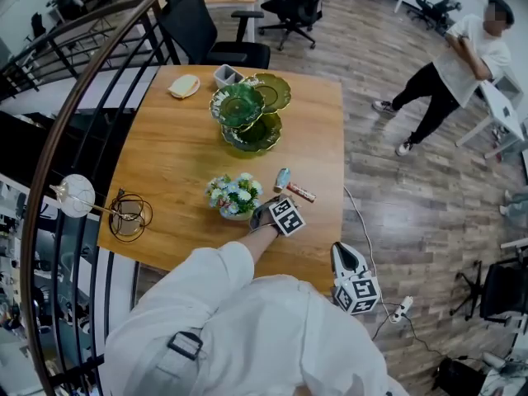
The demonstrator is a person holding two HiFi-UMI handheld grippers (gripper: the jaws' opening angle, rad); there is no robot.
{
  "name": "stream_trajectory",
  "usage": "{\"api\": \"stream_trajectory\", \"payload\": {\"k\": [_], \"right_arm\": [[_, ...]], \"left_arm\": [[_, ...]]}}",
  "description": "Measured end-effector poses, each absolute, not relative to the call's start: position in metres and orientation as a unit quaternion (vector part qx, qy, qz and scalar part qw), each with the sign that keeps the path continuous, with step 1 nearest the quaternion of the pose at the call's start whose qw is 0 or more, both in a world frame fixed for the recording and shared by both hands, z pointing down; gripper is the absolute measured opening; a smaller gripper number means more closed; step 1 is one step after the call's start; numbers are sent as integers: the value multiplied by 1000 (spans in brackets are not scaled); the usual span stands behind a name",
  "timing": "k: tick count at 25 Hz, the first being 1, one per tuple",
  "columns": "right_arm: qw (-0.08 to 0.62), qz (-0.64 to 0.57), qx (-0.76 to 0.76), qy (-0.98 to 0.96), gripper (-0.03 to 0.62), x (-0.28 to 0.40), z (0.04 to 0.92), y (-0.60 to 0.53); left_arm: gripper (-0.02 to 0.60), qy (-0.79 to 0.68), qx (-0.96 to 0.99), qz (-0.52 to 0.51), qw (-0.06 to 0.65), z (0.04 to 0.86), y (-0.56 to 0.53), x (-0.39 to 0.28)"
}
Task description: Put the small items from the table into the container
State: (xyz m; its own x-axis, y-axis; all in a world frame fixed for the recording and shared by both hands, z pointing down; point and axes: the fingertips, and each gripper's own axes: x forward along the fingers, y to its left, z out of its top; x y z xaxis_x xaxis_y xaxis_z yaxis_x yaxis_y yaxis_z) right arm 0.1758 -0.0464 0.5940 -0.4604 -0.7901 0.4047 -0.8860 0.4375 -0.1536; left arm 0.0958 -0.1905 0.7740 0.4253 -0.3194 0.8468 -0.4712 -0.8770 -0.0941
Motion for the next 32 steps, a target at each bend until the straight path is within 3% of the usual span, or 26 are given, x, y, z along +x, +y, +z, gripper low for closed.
{"api": "stream_trajectory", "payload": {"k": [16,32], "right_arm": [[143,177,469,-853,15,151,606,-59],[133,176,449,-866,15,132,608,-66]], "left_arm": [[58,-268,903,288,174,647,-178,94],[58,-363,908,139,159,525,-210,-1]]}}
